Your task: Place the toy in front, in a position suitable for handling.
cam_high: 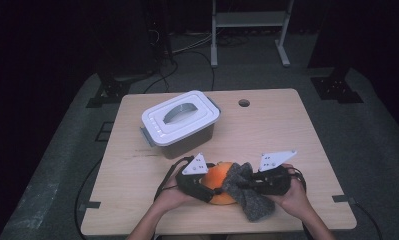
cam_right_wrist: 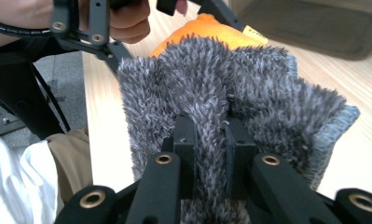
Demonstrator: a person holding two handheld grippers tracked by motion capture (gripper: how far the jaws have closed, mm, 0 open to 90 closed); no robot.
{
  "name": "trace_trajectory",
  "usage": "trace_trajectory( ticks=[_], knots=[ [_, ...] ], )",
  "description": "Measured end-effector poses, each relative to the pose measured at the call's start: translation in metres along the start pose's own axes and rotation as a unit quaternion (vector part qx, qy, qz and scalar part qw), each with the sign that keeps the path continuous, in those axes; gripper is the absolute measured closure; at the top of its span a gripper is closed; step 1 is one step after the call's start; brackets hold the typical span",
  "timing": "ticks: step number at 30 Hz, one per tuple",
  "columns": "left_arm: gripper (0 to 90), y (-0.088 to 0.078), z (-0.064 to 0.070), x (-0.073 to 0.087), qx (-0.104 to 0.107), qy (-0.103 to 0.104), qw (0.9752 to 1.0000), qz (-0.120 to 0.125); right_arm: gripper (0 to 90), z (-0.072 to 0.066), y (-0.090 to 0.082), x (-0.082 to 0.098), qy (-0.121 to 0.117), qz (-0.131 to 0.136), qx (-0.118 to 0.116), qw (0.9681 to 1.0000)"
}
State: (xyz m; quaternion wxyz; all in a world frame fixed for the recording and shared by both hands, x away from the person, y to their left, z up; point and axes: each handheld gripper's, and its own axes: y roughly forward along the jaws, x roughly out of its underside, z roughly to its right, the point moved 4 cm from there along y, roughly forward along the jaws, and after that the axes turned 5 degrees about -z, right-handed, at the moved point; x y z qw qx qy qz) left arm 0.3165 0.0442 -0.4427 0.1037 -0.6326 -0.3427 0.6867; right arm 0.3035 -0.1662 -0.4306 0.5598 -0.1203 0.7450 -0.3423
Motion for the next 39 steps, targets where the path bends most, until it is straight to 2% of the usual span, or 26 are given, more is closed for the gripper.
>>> trace_trajectory(
  ticks=[1,3,10,14,18,20,23,24,26,27,29,30,32,35,39],
  knots=[
    [29.2,0.0,0.0,0.0,-0.003,0.001,1.0,-0.002,77.9,0.002,-0.001,0.001,0.004,0.003,0.001,1.0],
    [30.8,-0.001,-0.001,0.002,-0.001,0.003,1.0,-0.006,78.0,0.006,-0.003,0.003,0.01,0.002,0.004,0.9999],
    [31.7,-0.008,-0.007,0.013,0.012,-0.006,0.9999,-0.009,77.9,0.021,-0.004,0.018,0.051,-0.001,-0.001,0.9987],
    [31.7,-0.01,-0.008,0.017,0.014,-0.009,0.9998,-0.004,78.0,0.026,-0.005,0.021,0.065,-0.001,-0.001,0.9979],
    [31.5,-0.01,-0.007,0.017,0.018,-0.005,0.9998,-0.001,78.0,0.02,-0.008,0.012,0.067,0.035,-0.026,0.9968],
    [30.0,-0.01,-0.006,0.016,0.023,0.0,0.9997,-0.007,78.0,0.016,-0.004,0.009,0.055,0.024,-0.021,0.998],
    [17.1,-0.008,-0.006,0.012,0.041,-0.01,0.999,-0.011,77.9,0.012,0.003,0.01,0.043,0.003,-0.029,0.9987],
    [12.1,-0.007,-0.007,0.01,0.042,-0.014,0.999,-0.012,77.8,0.011,0.003,0.01,0.036,0.0,-0.03,0.9989],
    [9.1,-0.004,-0.007,0.006,0.042,-0.026,0.9987,-0.011,77.7,0.008,0.005,0.009,0.029,-0.002,-0.034,0.999],
    [9.3,-0.002,-0.007,0.006,0.039,-0.024,0.9988,-0.013,77.7,0.007,0.005,0.008,0.026,-0.003,-0.032,0.9991],
    [19.4,-0.004,-0.006,0.007,0.021,-0.003,0.9996,-0.017,77.6,0.006,0.005,0.009,0.024,-0.008,-0.022,0.9994],
    [24.3,-0.004,-0.007,0.008,0.019,-0.004,0.9997,-0.017,77.7,0.008,0.004,0.009,0.025,-0.008,-0.02,0.9994],
    [28.4,-0.006,-0.007,0.009,0.019,-0.002,0.9997,-0.016,77.7,0.01,0.004,0.01,0.033,-0.004,-0.022,0.9992],
    [30.0,-0.008,-0.007,0.012,0.021,0.001,0.9997,-0.015,77.8,0.014,0.004,0.013,0.04,-0.006,-0.026,0.9988],
    [30.5,-0.01,-0.009,0.017,0.026,-0.005,0.9996,-0.007,77.7,0.021,0.004,0.023,0.058,-0.016,-0.027,0.9978]
  ],
)
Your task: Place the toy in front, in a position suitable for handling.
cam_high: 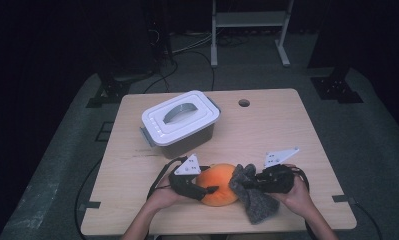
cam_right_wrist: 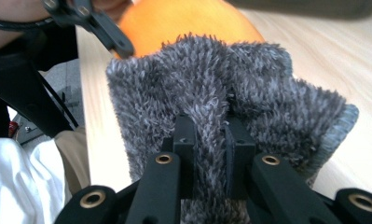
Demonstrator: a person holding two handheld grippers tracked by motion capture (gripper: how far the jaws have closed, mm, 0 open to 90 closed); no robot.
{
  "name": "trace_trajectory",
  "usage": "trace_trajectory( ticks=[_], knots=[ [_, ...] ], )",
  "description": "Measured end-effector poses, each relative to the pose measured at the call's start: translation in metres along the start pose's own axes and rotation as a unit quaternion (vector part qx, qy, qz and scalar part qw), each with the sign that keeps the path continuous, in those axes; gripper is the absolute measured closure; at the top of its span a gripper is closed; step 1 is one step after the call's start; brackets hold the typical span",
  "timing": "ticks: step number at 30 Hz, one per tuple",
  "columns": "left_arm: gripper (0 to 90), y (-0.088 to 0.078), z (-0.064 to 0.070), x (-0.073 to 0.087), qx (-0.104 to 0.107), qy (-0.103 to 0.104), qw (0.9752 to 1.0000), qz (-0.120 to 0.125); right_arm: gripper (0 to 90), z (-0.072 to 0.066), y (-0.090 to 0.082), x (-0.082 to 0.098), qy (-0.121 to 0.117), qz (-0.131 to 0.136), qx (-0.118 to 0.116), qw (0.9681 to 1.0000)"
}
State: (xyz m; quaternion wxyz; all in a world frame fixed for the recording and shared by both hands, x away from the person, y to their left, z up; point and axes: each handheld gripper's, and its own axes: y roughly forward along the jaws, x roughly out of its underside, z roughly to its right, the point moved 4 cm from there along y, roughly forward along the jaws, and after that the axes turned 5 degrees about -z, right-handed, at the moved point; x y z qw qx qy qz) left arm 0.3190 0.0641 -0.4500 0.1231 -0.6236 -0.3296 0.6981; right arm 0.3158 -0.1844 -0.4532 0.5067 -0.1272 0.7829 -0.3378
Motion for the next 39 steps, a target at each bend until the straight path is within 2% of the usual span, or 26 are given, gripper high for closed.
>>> trace_trajectory(
  ticks=[4,9,11,14,18,21,24,26,28,30,32,34,35,38,39],
  knots=[
    [30.6,-0.002,0.0,0.003,0.003,-0.002,1.0,0.006,77.6,0.008,-0.002,0.007,0.017,-0.007,0.004,0.9998],
    [29.9,-0.003,-0.001,0.006,0.004,-0.005,0.9999,0.012,77.6,0.004,-0.006,-0.004,0.013,0.023,0.003,0.9996],
    [29.9,-0.004,-0.001,0.007,0.004,-0.003,0.9999,0.01,77.6,0.003,-0.003,-0.006,0.009,0.02,0.002,0.9998],
    [29.9,-0.004,-0.001,0.007,0.003,0.002,1.0,0.009,77.5,0.006,0.0,-0.002,0.02,0.012,-0.008,0.9997],
    [29.6,-0.003,-0.001,0.006,0.004,0.001,0.9999,0.01,77.4,0.011,0.0,0.005,0.024,-0.013,0.007,0.9996],
    [28.7,-0.004,0.0,0.007,0.007,0.003,0.9999,0.013,77.7,0.012,-0.006,0.004,0.028,0.005,0.002,0.9996],
    [28.3,-0.003,0.002,0.006,0.009,0.015,0.9998,0.013,77.7,0.006,-0.014,-0.008,0.022,0.046,-0.01,0.9986],
    [27.5,-0.002,0.004,0.004,0.01,0.02,0.9997,0.012,77.7,0.002,-0.014,-0.013,0.02,0.055,-0.017,0.9981],
    [25.3,-0.002,0.005,0.003,0.017,0.019,0.9997,0.006,77.5,0.0,-0.006,-0.012,0.01,0.034,-0.016,0.9993],
    [19.3,0.0,0.008,0.001,0.019,0.021,0.9996,-0.006,77.5,-0.003,0.0,-0.01,0.005,0.022,-0.021,0.9995],
    [11.2,0.003,0.008,-0.002,0.019,0.008,0.9995,-0.023,77.5,-0.006,-0.001,-0.011,-0.005,0.016,-0.014,0.9998],
    [9.5,0.007,0.009,-0.005,0.01,0.009,0.9995,-0.029,77.5,-0.006,-0.001,-0.011,-0.006,0.017,-0.012,0.9998],
    [13.2,0.006,0.009,-0.006,-0.001,0.016,0.9994,-0.031,77.5,-0.006,-0.001,-0.01,-0.005,0.017,-0.008,0.9998],
    [29.2,0.001,0.011,-0.013,-0.043,0.036,0.9984,-0.003,77.9,-0.002,-0.008,-0.013,0.002,0.028,0.006,0.9996],
    [30.4,0.001,0.013,-0.015,-0.069,0.054,0.9961,0.007,78.0,-0.001,-0.011,-0.014,0.003,0.035,0.011,0.9993]
  ],
)
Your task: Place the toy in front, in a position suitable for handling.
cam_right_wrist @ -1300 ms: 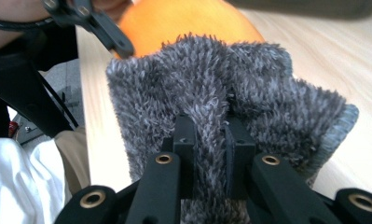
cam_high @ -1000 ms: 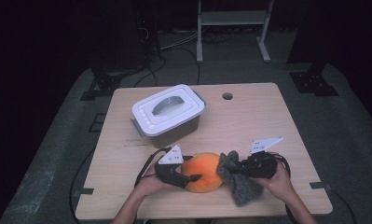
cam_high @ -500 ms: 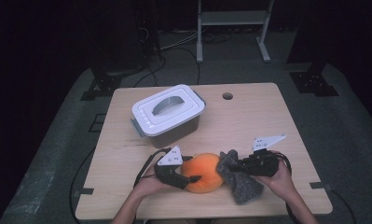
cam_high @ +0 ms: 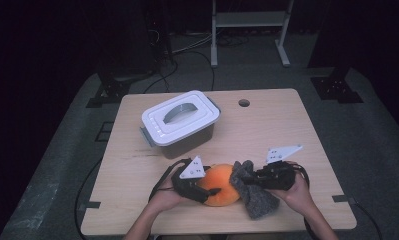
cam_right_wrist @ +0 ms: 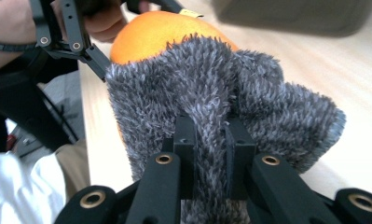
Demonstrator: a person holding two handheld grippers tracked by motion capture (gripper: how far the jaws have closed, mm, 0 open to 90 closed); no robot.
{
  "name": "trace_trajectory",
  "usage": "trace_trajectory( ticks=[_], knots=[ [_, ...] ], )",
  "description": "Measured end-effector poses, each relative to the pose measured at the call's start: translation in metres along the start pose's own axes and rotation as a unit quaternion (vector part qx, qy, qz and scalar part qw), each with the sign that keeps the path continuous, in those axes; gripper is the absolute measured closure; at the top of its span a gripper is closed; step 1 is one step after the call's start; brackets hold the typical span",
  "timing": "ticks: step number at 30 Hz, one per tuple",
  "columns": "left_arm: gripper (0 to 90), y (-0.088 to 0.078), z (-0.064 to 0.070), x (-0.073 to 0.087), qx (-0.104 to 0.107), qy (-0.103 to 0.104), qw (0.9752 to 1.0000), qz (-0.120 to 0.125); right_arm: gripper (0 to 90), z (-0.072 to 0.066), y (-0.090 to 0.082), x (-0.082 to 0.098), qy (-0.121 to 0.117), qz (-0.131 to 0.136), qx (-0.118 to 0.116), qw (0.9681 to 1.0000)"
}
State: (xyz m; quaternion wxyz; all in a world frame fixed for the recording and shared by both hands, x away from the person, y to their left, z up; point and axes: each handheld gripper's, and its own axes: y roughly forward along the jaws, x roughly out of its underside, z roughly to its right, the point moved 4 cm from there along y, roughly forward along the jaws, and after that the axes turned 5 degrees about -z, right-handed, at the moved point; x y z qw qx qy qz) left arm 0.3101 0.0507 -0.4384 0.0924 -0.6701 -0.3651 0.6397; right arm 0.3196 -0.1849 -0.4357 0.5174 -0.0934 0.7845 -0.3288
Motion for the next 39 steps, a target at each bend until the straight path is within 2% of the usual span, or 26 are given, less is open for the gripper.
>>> trace_trajectory(
  ticks=[1,2,4,5,7,9,13,16,19,21,24,26,28,30,32,33,35,37,39],
  knots=[
    [31.4,0.0,0.001,-0.002,-0.021,0.013,0.9996,0.011,78.1,0.001,-0.003,-0.002,0.0,0.01,0.006,0.9999],
    [31.5,0.001,0.002,-0.003,-0.025,0.013,0.9995,0.016,78.1,0.0,-0.006,-0.004,0.0,0.022,0.008,0.9997],
    [30.3,0.005,0.001,-0.002,-0.006,-0.002,0.9999,0.014,78.2,-0.003,-0.008,-0.008,-0.006,0.031,0.012,0.9994],
    [29.3,0.007,0.001,0.001,-0.004,0.0,1.0,0.005,78.2,-0.004,-0.006,-0.008,-0.009,0.027,0.016,0.9995],
    [22.2,0.01,0.0,0.005,0.015,-0.016,0.9997,-0.003,78.1,-0.004,0.0,-0.005,-0.012,0.013,0.016,0.9997],
    [19.1,0.009,0.0,0.005,0.017,-0.017,0.9997,-0.006,77.9,-0.004,0.005,-0.002,-0.009,0.004,0.007,0.9999],
    [24.1,0.007,0.0,0.007,0.019,-0.004,0.9998,-0.01,77.7,-0.001,0.005,0.001,-0.003,0.0,0.0,1.0],
    [24.8,0.005,-0.003,0.011,0.026,-0.012,0.9996,-0.008,77.7,0.006,0.005,0.009,0.015,-0.008,-0.005,0.9999],
    [24.7,0.004,-0.003,0.013,0.028,-0.023,0.9993,-0.003,77.7,0.014,0.004,0.016,0.03,-0.02,0.005,0.9993],
    [24.3,0.004,-0.001,0.012,0.027,-0.017,0.9995,-0.003,77.9,0.012,0.001,0.013,0.025,-0.013,0.01,0.9996],
    [23.7,0.006,0.005,0.009,0.027,0.004,0.9996,-0.006,77.9,0.005,-0.006,-0.001,0.018,0.028,-0.004,0.9994],
    [21.4,0.006,0.007,0.007,0.032,0.01,0.9994,-0.009,77.7,0.0,-0.004,-0.004,0.008,0.026,-0.007,0.9996],
    [15.8,0.006,0.008,0.005,0.044,-0.002,0.999,-0.008,77.3,-0.001,0.004,0.0,0.003,0.008,-0.01,0.9999],
    [8.6,0.005,0.005,0.002,0.065,-0.038,0.9972,0.004,77.1,-0.001,0.008,0.005,0.0,-0.007,-0.024,0.9997],
    [8.2,0.006,0.003,0.001,0.066,-0.058,0.9961,-0.002,77.1,-0.002,0.005,0.006,-0.006,-0.013,-0.022,0.9997],
    [10.0,0.007,0.004,0.002,0.067,-0.053,0.9963,-0.009,77.1,-0.002,0.004,0.007,-0.006,-0.017,-0.019,0.9997],
    [18.2,0.008,0.006,0.002,0.056,-0.041,0.9975,-0.011,77.3,-0.003,0.0,0.005,-0.008,-0.016,-0.01,0.9998],
    [22.5,0.007,0.008,0.001,0.057,-0.035,0.9977,-0.009,77.5,-0.005,-0.005,0.001,-0.01,-0.001,-0.006,0.9999],
    [23.5,0.008,0.012,0.0,0.06,-0.021,0.9979,-0.009,77.7,-0.011,-0.007,-0.006,-0.016,0.021,-0.017,0.9995]
  ],
)
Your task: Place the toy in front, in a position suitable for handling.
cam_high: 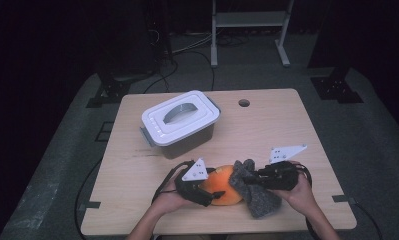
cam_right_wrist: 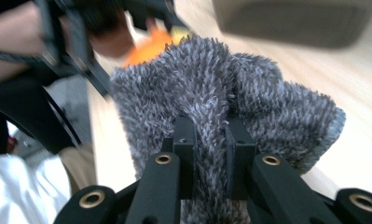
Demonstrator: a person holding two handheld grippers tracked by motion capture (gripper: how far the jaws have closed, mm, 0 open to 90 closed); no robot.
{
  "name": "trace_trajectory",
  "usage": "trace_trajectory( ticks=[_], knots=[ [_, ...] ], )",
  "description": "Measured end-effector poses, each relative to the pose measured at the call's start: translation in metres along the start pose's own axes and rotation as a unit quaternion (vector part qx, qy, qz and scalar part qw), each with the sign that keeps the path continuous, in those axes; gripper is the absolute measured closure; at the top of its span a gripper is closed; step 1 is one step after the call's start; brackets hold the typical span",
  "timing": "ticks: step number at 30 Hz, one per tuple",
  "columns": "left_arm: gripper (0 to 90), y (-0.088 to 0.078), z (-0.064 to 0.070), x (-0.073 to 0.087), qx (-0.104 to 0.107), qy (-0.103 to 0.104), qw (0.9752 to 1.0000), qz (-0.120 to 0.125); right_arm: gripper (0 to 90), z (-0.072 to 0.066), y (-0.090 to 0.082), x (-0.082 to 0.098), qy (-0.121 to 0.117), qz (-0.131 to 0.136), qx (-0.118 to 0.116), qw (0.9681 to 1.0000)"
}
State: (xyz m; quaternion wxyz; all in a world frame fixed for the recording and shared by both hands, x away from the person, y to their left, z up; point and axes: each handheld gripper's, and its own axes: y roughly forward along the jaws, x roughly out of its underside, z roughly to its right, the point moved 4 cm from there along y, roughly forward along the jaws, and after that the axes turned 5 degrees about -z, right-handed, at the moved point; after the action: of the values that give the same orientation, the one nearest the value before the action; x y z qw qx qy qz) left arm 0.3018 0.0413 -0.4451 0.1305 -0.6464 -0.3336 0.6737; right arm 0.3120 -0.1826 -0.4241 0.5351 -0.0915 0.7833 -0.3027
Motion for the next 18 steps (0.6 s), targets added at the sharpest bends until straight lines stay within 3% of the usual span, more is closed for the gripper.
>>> trace_trajectory(
  ticks=[4,7,12,15,18],
  knots=[
    [23.6,0.0,0.002,0.0,-0.002,0.013,0.9999,-0.005,77.7,-0.007,0.006,-0.006,-0.016,-0.01,0.0,0.9998],
    [24.7,-0.002,-0.002,0.002,0.002,0.01,0.9999,-0.002,77.7,0.0,0.007,0.0,0.003,-0.009,-0.012,0.9999],
    [23.2,-0.004,-0.008,0.006,0.008,-0.014,0.9999,0.007,77.6,0.016,0.005,0.019,0.035,-0.032,-0.006,0.9988],
    [23.1,-0.003,-0.006,0.004,0.005,-0.005,1.0,0.003,77.7,0.015,-0.001,0.016,0.032,-0.024,-0.001,0.9992],
    [22.5,0.0,0.0,0.001,0.003,0.008,1.0,0.004,77.7,0.006,-0.005,0.002,0.017,0.005,-0.008,0.9998]
  ],
)
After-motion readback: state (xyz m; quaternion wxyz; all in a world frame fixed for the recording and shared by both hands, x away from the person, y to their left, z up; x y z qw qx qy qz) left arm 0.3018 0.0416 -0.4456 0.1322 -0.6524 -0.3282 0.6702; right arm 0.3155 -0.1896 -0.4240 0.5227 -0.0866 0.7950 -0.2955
